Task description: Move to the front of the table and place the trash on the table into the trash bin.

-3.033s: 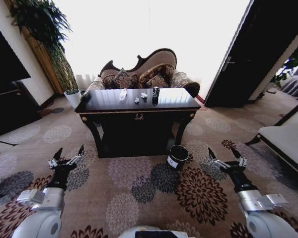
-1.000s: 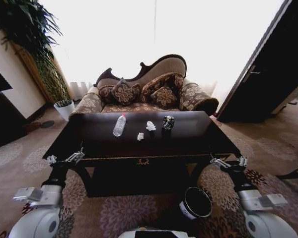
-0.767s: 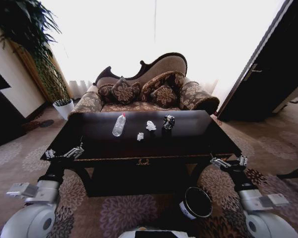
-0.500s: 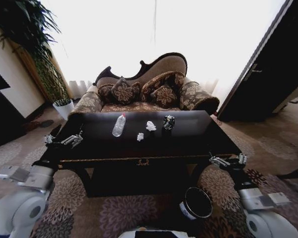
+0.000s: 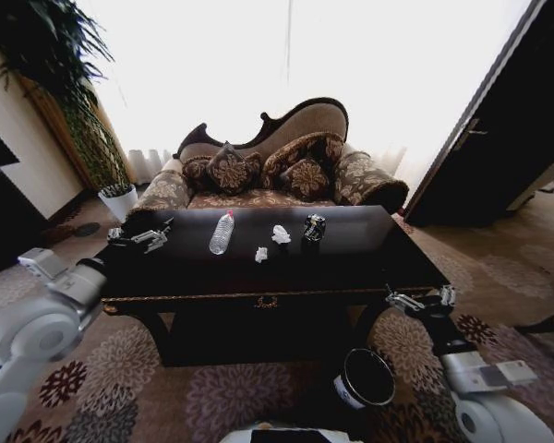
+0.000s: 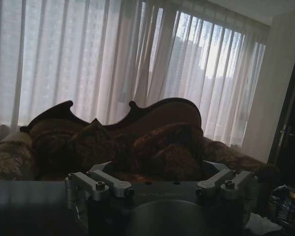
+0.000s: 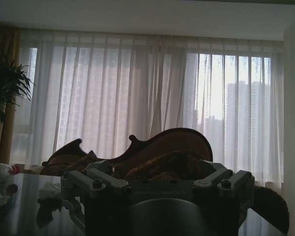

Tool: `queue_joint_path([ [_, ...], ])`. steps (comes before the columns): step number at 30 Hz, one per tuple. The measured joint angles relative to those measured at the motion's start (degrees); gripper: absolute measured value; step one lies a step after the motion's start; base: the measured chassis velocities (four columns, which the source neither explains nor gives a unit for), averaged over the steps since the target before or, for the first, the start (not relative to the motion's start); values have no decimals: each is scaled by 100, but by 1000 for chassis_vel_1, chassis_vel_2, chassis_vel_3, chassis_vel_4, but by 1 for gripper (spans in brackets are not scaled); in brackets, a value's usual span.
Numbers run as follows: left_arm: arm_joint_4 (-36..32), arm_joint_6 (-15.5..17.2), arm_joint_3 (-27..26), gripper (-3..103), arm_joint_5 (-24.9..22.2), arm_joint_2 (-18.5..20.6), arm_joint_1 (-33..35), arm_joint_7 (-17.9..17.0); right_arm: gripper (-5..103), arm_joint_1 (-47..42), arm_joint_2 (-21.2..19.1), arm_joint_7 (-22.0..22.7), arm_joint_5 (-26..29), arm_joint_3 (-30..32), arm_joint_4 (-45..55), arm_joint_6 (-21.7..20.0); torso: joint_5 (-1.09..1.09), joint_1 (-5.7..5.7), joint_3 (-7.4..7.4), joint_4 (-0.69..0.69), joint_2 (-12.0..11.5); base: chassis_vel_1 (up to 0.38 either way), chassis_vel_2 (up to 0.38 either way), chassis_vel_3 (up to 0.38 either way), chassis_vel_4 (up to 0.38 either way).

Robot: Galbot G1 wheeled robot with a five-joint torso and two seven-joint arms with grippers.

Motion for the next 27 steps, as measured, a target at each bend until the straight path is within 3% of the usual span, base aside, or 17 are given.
queue_joint_path([
  [3,312,43,392,100,-174,136,-487,-82,100,-7,34,-7,-25,-17,-1,6,0,0,0,0,0,0,0,0,0],
  [6,826,107,1223,100,-332,298,-1270,-131,100,-8,67,-16,-55,-39,-5,7,0,0,0,0,0,0,0,0,0],
  [7,826,107,1223,100,-332,298,-1270,-131,100,-8,67,-16,-55,-39,-5,7,0,0,0,0,0,0,0,0,0],
  [10,1309,119,2207,100,-469,331,-2141,-132,100,7,79,-33,-66,-46,-47,7,-1,0,0,1,0,0,0,0,0],
  [11,1309,119,2207,100,-469,331,-2141,-132,100,7,79,-33,-66,-46,-47,7,-1,0,0,1,0,0,0,0,0],
  [16,1977,119,3800,100,-488,94,-3709,-135,100,41,96,-62,-83,-50,-192,7,0,0,0,-1,0,0,0,0,0],
  [17,1977,119,3800,100,-488,94,-3709,-135,100,41,96,-62,-83,-50,-192,7,0,0,0,-1,0,0,0,0,0],
  [20,2340,127,4569,100,-529,-83,-4417,-148,100,73,80,-66,-79,-16,-279,7,2,0,0,-1,0,0,0,0,0],
  [27,2644,300,5113,100,-587,-413,-4886,-212,100,122,40,-67,-51,34,-389,7,1,1,0,-1,0,0,0,0,0],
])
